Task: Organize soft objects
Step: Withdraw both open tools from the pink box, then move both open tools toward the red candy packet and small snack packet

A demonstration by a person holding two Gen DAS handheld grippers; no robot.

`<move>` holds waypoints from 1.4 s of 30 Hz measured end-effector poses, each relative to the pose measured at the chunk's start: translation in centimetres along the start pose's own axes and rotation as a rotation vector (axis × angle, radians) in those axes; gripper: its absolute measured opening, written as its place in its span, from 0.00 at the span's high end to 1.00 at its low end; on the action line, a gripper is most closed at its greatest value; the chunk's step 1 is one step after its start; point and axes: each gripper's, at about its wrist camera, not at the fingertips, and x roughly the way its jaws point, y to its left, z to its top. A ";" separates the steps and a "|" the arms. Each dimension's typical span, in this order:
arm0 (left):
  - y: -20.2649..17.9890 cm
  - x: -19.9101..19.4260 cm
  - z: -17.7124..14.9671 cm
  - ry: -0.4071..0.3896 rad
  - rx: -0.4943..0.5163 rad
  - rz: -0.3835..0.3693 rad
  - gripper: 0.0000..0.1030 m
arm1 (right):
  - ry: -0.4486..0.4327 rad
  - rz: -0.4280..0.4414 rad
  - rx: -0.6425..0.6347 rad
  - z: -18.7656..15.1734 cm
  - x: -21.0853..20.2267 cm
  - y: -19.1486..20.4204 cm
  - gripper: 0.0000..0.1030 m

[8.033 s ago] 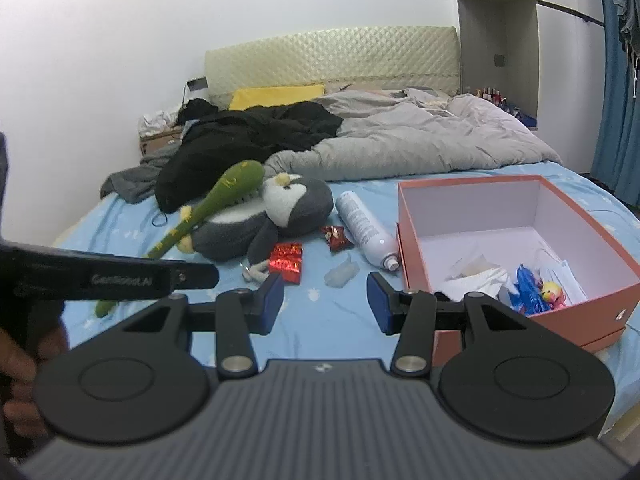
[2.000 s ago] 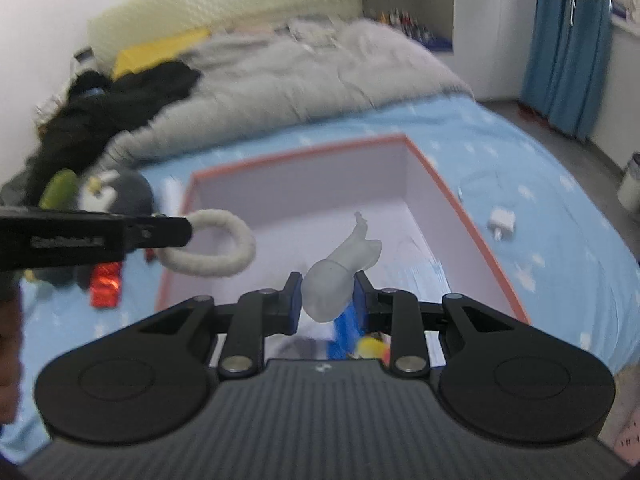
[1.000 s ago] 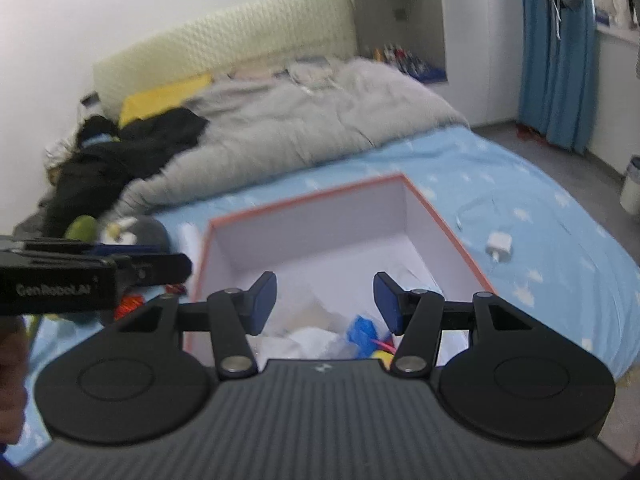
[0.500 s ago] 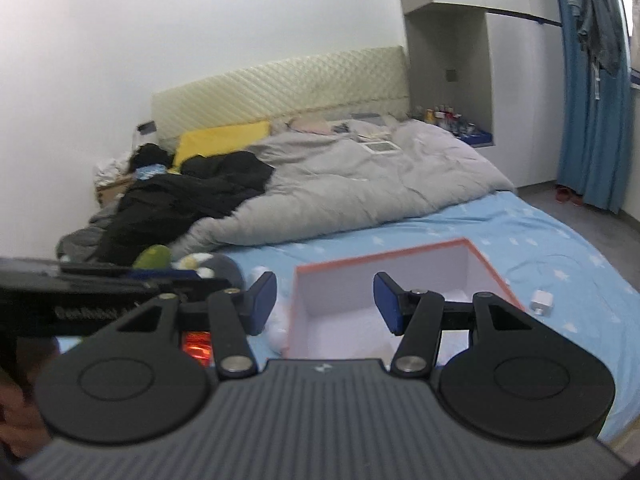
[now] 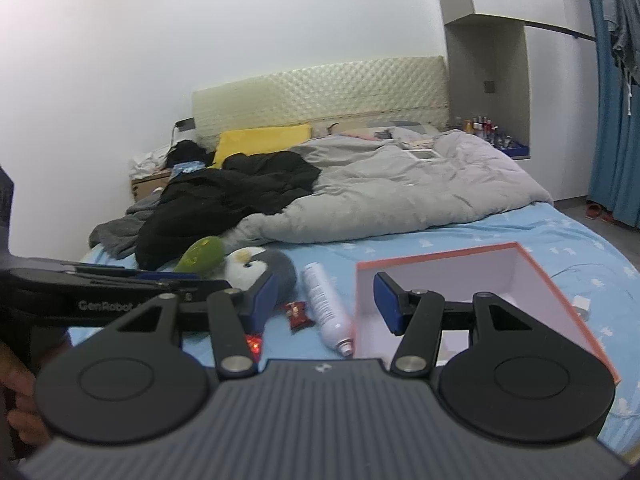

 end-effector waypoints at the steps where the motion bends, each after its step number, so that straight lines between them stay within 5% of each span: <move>1: 0.4 -0.1 -0.3 0.004 -0.005 0.006 0.59 | 0.006 0.008 -0.001 -0.4 0.1 0.4 0.45; 15: 5.1 -1.2 -5.3 0.036 -0.069 0.076 0.57 | 0.065 0.024 -0.039 -4.6 1.2 5.0 0.45; 25: 8.6 -0.3 -9.1 0.078 -0.140 0.115 0.45 | 0.136 0.031 -0.024 -7.9 2.4 6.9 0.45; 34: 12.7 3.1 -12.7 0.141 -0.181 0.147 0.32 | 0.201 0.061 0.013 -10.3 5.8 7.7 0.45; 42: 16.4 7.4 -13.9 0.122 -0.243 0.186 0.31 | 0.244 0.056 0.009 -10.6 11.3 7.4 0.45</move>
